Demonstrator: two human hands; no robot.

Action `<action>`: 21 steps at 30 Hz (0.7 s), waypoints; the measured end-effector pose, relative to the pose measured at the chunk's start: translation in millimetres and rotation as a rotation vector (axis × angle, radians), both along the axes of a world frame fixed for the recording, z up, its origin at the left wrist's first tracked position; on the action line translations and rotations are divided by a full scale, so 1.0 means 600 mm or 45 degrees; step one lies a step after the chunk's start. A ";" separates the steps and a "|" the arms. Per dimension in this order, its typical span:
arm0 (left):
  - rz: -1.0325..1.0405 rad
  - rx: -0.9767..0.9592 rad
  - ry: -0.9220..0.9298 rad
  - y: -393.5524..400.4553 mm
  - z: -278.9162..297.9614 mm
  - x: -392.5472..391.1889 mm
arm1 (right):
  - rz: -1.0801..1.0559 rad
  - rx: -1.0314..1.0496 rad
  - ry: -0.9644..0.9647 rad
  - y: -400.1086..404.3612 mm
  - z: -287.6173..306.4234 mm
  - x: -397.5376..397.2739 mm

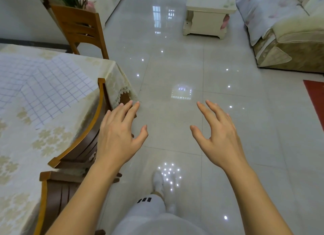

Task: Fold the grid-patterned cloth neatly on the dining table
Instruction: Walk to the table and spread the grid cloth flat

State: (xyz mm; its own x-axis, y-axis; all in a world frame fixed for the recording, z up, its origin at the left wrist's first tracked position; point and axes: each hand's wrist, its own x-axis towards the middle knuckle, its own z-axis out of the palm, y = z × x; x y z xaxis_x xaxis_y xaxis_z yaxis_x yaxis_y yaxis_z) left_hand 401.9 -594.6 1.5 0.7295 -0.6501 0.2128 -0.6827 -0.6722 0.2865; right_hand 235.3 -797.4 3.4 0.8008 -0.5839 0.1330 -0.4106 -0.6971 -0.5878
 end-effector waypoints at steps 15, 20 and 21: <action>0.073 -0.052 0.045 -0.185 -0.018 0.287 | 0.116 -0.089 0.005 -0.199 0.006 0.316; 0.085 -0.107 0.054 -0.237 -0.022 0.391 | 0.156 -0.081 0.016 -0.247 0.006 0.422; 0.088 -0.107 0.056 -0.245 -0.022 0.406 | 0.167 -0.083 0.021 -0.254 0.005 0.438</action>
State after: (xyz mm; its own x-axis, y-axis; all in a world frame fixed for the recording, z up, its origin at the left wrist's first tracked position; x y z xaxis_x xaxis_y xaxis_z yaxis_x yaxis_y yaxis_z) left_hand 645.4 -741.4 -11.8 0.7820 -0.5789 0.2308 -0.6207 -0.6899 0.3726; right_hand 497.9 -949.8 6.3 0.8720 -0.4649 0.1533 -0.3229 -0.7816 -0.5338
